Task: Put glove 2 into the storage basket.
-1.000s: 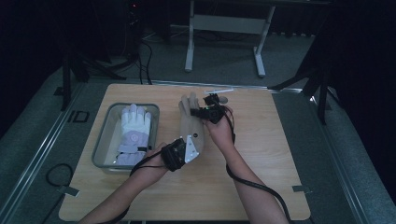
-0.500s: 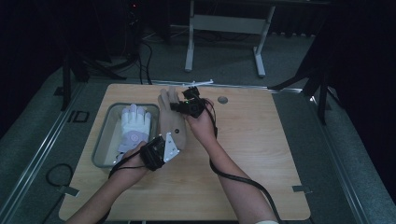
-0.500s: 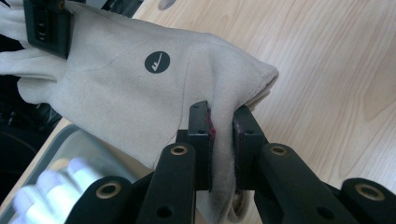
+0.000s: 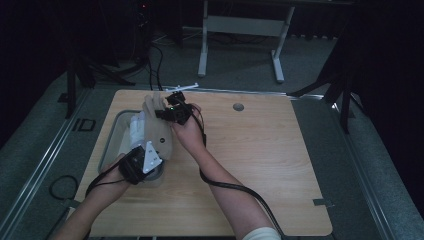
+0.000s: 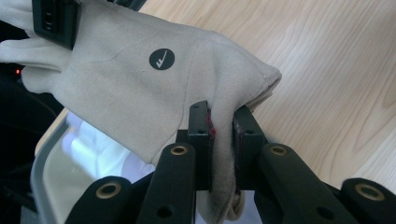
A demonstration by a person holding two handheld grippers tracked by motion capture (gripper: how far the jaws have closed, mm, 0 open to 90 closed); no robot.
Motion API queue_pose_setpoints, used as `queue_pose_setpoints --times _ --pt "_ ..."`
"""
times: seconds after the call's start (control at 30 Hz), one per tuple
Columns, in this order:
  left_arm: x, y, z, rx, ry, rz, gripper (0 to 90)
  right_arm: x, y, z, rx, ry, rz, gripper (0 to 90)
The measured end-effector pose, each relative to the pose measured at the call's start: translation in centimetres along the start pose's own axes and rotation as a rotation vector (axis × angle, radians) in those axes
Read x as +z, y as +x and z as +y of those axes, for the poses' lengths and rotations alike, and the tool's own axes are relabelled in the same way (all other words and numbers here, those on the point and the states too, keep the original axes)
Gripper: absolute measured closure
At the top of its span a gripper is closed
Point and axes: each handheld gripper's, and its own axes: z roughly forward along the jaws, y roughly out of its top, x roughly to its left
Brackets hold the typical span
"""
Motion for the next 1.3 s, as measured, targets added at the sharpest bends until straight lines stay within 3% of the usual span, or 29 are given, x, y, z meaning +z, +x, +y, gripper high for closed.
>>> queue_pose_setpoints --times 0.2,0.33,0.6,0.97,1.0,1.03,1.17,1.3 --pt "-0.9 1.1 -2.0 -0.032 0.021 0.014 81.7 2.4 1.7 0.5 -0.004 0.007 0.039 74.0" --pt "-0.6 1.5 -3.1 -0.047 0.043 -0.002 81.7 3.8 2.1 0.3 -0.012 0.022 0.035 73.9" --pt "0.5 0.9 -4.4 -0.044 0.087 -0.028 81.7 6.0 1.5 -1.7 0.004 0.080 0.020 73.7" --pt "1.9 1.2 -4.7 -0.118 0.131 -0.120 79.2 6.9 0.6 -3.4 0.007 0.118 0.017 68.1" --pt "2.0 1.2 -4.7 -0.119 0.134 -0.132 79.2 6.9 0.6 -3.4 0.003 0.120 0.021 66.0" --pt "2.0 1.2 -4.7 -0.119 0.136 -0.133 78.7 6.3 0.6 -3.3 -0.017 0.109 0.023 56.8" --pt "2.0 1.3 -4.8 -0.139 0.129 -0.138 77.8 5.4 0.2 -3.3 -0.036 0.102 0.027 38.5" --pt "1.4 1.4 -4.9 -0.169 0.112 -0.137 63.0 4.3 0.2 -3.1 -0.050 0.082 0.055 25.6"
